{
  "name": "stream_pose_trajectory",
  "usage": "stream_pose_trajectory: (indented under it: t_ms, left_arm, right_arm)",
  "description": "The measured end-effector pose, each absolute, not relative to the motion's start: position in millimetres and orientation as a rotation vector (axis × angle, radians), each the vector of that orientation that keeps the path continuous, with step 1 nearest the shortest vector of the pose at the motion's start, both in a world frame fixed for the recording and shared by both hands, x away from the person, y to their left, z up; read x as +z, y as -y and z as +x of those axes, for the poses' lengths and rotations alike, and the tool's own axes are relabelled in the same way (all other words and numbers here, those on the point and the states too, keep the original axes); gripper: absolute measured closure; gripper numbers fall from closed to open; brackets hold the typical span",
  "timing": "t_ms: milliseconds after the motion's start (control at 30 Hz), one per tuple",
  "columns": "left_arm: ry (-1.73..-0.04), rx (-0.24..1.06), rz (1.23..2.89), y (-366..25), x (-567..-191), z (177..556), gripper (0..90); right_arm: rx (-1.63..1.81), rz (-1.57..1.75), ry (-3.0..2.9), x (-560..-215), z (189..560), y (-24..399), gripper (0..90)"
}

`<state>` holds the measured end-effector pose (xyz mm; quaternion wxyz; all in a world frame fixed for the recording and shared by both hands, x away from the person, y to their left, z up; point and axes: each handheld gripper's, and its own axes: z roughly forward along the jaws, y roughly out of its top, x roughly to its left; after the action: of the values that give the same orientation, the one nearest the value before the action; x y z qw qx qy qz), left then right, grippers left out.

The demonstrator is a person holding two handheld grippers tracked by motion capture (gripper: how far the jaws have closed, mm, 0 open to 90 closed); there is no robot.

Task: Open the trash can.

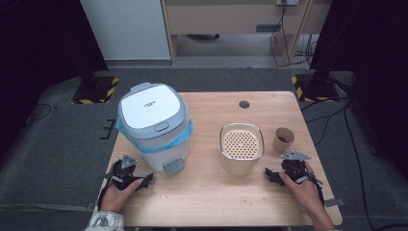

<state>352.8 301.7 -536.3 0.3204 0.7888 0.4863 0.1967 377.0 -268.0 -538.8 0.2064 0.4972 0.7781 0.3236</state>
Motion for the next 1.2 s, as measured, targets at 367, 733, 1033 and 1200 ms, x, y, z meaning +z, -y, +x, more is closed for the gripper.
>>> stream_pose_trajectory:
  t_ms: [367, 733, 1033, 1200]
  left_arm:
    - [-1.288, 0.498, 2.059, -304, -530, 349, 16.0]
    - [-1.266, 0.495, 2.015, -305, -518, 341, 31.2]
    - [-1.236, 0.519, 1.966, -304, -505, 331, 37.7]
    - [-1.205, 0.516, 1.956, -300, -498, 325, 40.7]
  right_arm:
    - [0.902, 1.39, -2.164, -539, 377, 268, 3.3]
    - [0.9, 1.388, -2.165, -539, 377, 268, 3.3]
    - [0.899, 1.387, -2.164, -539, 377, 268, 3.3]
    - [0.898, 1.389, -2.163, -539, 376, 268, 3.3]
